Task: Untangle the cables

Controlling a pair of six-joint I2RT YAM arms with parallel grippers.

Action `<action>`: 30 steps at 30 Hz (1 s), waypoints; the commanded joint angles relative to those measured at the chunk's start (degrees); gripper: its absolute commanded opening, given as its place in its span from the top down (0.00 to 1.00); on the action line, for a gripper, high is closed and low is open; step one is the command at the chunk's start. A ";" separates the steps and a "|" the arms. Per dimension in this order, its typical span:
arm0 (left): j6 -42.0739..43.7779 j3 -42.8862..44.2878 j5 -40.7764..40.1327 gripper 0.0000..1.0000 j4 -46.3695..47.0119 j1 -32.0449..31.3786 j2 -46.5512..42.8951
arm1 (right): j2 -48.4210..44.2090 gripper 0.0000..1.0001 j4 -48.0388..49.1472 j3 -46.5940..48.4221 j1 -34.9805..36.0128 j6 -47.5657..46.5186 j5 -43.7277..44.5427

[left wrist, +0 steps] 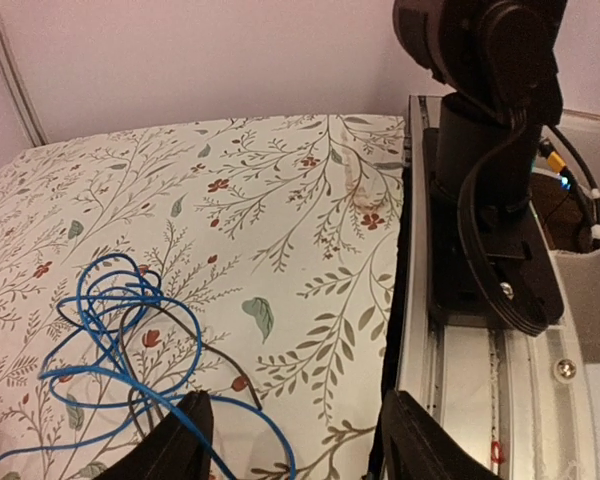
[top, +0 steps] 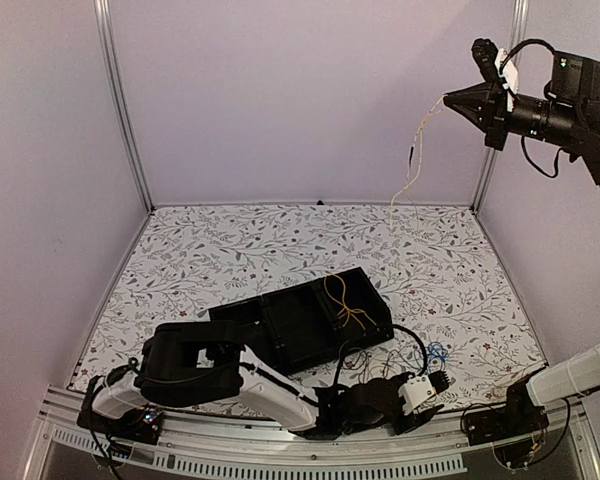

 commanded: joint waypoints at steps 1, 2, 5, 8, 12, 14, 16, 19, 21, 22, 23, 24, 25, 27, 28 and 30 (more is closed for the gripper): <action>6.20 1.96 -5.02 0.41 -1.33 -1.85 3.03 | 1.40 1.00 -1.08 1.82 2.14 1.29 -3.21; 6.32 2.12 -5.01 0.41 -1.39 -1.87 3.17 | 2.23 1.00 -1.35 2.53 2.67 1.21 -3.33; 6.70 2.39 -5.01 0.41 -1.26 -1.87 3.52 | 4.20 1.00 -1.83 4.36 4.78 1.03 -3.36; 6.79 2.53 -4.71 0.41 -1.29 -1.85 3.69 | 6.02 1.00 -2.00 5.83 6.51 0.96 -3.60; 7.08 2.40 -4.65 0.42 -1.35 -1.93 3.62 | 9.20 1.00 -1.72 7.23 7.72 1.06 -3.71; 7.25 2.18 -4.74 0.42 -1.34 -1.91 3.51 | 10.40 1.00 -1.37 7.64 8.00 0.97 -3.79; 7.49 2.09 -4.91 0.42 -1.34 -1.91 3.51 | 11.76 1.00 -1.03 7.98 8.15 0.84 -3.97; 7.83 2.09 -4.92 0.42 -1.34 -1.93 3.58 | 13.33 1.00 -0.08 7.93 8.25 1.24 -4.60; 8.10 2.05 -4.95 0.42 -1.30 -1.92 3.61 | 14.10 1.00 0.68 7.29 8.24 1.56 -5.21; 8.22 2.01 -4.93 0.42 -1.23 -1.96 3.59 | 14.42 1.00 1.19 6.71 8.24 1.65 -5.52; 8.27 1.94 -4.82 0.42 -1.17 -1.92 3.61 | 14.71 1.00 1.85 5.95 8.24 1.84 -5.69; 8.29 1.92 -4.69 0.42 -1.16 -1.92 3.60 | 14.78 1.00 2.69 4.84 8.28 1.88 -5.74; 8.30 1.85 -4.66 0.42 -1.12 -1.92 3.61 | 14.79 1.00 3.63 3.50 8.33 1.80 -5.56; 8.31 1.68 -4.66 0.42 -1.00 -1.94 3.61 | 14.52 1.00 6.40 0.02 8.24 1.57 -4.91; 8.37 1.58 -4.70 0.42 -0.90 -1.97 3.49 | 14.25 1.00 7.77 -2.73 8.24 1.30 -4.56; 8.46 1.25 -4.72 0.42 -0.58 -1.91 3.37 | 13.39 1.00 10.16 -7.34 8.26 0.66 -3.98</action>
